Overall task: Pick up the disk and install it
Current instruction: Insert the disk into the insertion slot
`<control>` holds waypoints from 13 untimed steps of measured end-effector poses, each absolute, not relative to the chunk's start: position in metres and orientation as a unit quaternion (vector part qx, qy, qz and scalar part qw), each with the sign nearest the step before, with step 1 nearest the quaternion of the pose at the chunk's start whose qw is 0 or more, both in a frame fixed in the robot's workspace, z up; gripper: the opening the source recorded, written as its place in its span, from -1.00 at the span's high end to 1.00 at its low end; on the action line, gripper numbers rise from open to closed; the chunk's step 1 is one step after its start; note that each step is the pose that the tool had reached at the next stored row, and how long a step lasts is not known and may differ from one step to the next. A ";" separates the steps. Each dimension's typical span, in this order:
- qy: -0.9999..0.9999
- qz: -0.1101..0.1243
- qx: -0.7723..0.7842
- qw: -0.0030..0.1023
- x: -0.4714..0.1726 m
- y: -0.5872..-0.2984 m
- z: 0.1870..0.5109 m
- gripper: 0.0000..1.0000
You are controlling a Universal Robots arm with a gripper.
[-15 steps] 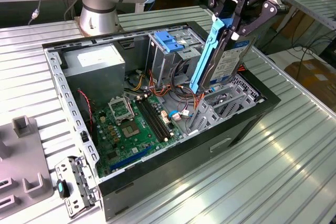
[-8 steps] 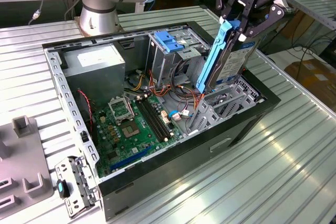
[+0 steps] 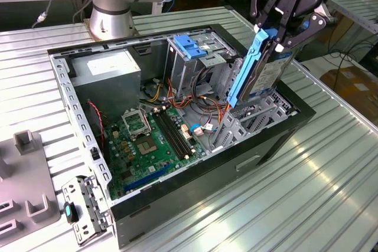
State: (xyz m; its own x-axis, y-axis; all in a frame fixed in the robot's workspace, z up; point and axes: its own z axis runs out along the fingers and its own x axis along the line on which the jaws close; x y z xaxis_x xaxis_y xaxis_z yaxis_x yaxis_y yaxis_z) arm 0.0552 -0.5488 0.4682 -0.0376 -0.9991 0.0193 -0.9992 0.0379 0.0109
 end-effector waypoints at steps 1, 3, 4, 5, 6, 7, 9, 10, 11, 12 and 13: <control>-0.720 0.003 0.694 0.011 0.056 -0.549 0.467 0.26; -0.720 0.004 0.694 0.012 0.060 -0.549 0.464 0.26; -0.720 0.004 0.694 0.012 0.061 -0.549 0.463 0.26; -0.720 0.004 0.694 0.012 0.062 -0.549 0.461 0.26; -0.720 0.004 0.694 0.012 0.063 -0.549 0.460 0.26; -0.720 0.004 0.694 0.012 0.063 -0.549 0.458 0.26; -0.720 0.004 0.694 0.012 0.064 -0.551 0.454 0.26; -0.720 0.004 0.694 0.012 0.064 -0.552 0.453 0.26; -0.720 0.004 0.694 0.012 0.064 -0.552 0.453 0.26; -0.720 0.004 0.694 0.012 0.064 -0.554 0.452 0.26; -0.718 0.004 0.696 0.012 0.064 -0.555 0.450 0.26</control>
State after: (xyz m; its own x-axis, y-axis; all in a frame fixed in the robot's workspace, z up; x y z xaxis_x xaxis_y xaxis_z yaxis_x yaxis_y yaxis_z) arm 0.0638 -0.5554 0.4498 -0.0309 -0.9993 0.0226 -0.9995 0.0312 0.0108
